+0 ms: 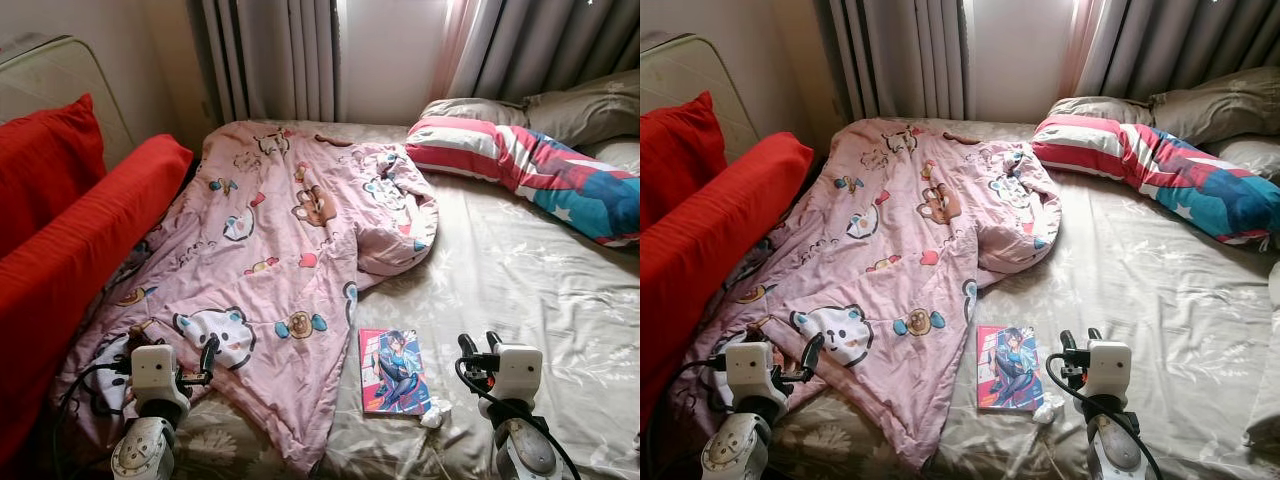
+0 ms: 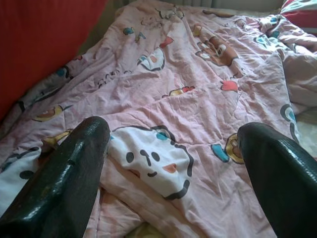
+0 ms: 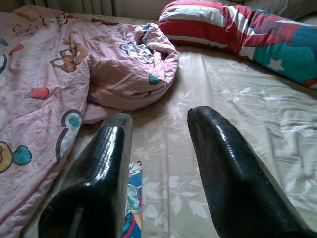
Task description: Clean up the room
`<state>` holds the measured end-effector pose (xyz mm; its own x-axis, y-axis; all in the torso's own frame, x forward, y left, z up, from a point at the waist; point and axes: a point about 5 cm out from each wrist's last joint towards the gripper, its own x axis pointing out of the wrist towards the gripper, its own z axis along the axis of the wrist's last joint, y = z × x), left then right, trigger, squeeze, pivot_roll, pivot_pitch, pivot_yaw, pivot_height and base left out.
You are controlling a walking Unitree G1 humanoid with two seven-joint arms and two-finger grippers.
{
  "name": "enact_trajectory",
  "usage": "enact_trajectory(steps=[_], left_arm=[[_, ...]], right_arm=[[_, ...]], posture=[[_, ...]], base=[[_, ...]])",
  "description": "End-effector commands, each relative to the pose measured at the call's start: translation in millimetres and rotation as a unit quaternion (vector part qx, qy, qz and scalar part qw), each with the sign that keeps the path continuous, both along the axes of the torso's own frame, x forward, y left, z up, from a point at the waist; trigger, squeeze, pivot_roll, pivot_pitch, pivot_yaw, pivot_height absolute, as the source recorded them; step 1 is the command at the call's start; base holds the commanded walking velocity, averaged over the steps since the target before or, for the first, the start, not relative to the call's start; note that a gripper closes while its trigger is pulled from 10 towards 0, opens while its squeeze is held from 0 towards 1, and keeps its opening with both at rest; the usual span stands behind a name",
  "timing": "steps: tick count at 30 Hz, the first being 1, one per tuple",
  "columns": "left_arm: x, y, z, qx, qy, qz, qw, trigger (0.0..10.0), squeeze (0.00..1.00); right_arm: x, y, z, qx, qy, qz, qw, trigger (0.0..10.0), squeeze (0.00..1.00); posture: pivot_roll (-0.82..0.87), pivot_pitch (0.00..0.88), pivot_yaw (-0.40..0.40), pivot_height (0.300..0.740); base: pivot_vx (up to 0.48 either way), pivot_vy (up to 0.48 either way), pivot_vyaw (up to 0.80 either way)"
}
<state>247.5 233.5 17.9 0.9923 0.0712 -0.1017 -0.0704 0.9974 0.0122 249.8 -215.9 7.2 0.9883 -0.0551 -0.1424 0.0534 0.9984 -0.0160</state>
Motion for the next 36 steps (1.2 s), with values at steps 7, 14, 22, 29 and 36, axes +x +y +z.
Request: enact_trajectory(steps=[7, 14, 22, 29, 36], left_arm=[[0.2, -4.4, -2, -0.007, 0.017, -0.012, 1.000, 10.0, 0.00], [1.6, -4.8, -1, -0.007, 0.018, -0.016, 1.000, 10.0, 0.00], [1.1, -4.4, -3, -0.008, 0.025, -0.012, 1.000, 10.0, 0.00], [1.3, -5.8, -4, -0.010, 0.027, -0.011, 1.000, 10.0, 0.00], [0.6, -5.2, -4, -0.012, 0.030, -0.008, 0.999, 10.0, 0.00]], right_arm=[[-7.9, -4.0, -10, 0.006, 0.030, -0.011, 0.999, 10.0, 0.00], [-9.6, -3.4, -13, 0.010, 0.042, -0.013, 0.999, 10.0, 0.00], [-11.8, -4.9, -17, 0.008, 0.054, -0.012, 0.998, 10.0, 0.00], [-11.5, -3.8, -17, 0.007, 0.057, -0.004, 0.998, 10.0, 0.00], [-10.0, -3.9, -20, 0.010, 0.072, -0.003, 0.997, 10.0, 0.00]], posture=[[-0.06, 0.000, 0.020, 0.705], [-0.06, 0.014, 0.019, 0.705], [-0.05, 0.027, 0.012, 0.690], [-0.04, 0.028, 0.003, 0.690], [-0.04, 0.029, -0.002, 0.665]], base=[[0.000, 0.000, 0.00], [0.000, 0.000, 0.00], [0.000, 0.000, 0.00], [0.000, 0.000, 0.00], [0.000, 0.000, 0.00]])
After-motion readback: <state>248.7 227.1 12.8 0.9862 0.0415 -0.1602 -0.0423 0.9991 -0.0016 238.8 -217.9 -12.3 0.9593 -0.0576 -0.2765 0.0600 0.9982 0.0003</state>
